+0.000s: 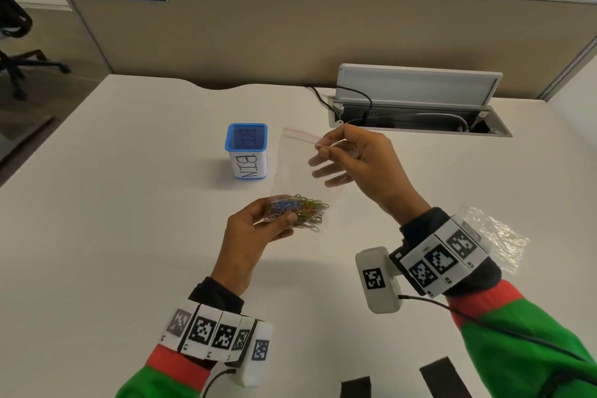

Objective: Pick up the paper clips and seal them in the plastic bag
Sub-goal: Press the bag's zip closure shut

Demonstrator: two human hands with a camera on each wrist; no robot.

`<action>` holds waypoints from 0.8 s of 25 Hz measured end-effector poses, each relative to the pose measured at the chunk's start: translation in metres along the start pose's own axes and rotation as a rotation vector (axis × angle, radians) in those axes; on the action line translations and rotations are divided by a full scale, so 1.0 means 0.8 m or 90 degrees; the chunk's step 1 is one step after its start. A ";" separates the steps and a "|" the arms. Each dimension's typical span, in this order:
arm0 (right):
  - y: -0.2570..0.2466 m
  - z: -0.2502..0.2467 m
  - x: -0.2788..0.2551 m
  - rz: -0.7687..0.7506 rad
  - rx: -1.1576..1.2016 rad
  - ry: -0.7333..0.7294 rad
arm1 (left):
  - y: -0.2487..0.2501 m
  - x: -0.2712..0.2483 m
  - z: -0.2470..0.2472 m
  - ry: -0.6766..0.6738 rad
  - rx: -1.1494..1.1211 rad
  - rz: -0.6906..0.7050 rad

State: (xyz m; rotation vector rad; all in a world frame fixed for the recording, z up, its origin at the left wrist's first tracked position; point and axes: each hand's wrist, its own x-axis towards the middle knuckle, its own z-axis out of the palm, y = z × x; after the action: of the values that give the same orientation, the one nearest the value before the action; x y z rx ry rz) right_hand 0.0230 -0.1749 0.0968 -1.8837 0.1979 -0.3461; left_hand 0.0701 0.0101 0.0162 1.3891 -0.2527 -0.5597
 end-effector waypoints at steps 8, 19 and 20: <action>0.036 0.003 -0.031 0.140 0.033 0.004 | -0.025 -0.002 0.001 -0.004 -0.114 -0.060; 0.106 0.135 -0.065 0.196 -0.049 -0.078 | -0.047 -0.008 -0.107 0.194 0.134 -0.041; 0.108 0.142 -0.064 0.186 -0.098 -0.092 | -0.047 -0.008 -0.112 0.187 0.178 -0.034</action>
State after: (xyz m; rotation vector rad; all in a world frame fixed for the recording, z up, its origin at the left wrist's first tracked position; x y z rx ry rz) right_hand 0.0151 -0.0867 -0.0267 -1.9882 0.4070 0.0050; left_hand 0.1001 0.0872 -0.0360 1.7325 -0.0566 -0.3656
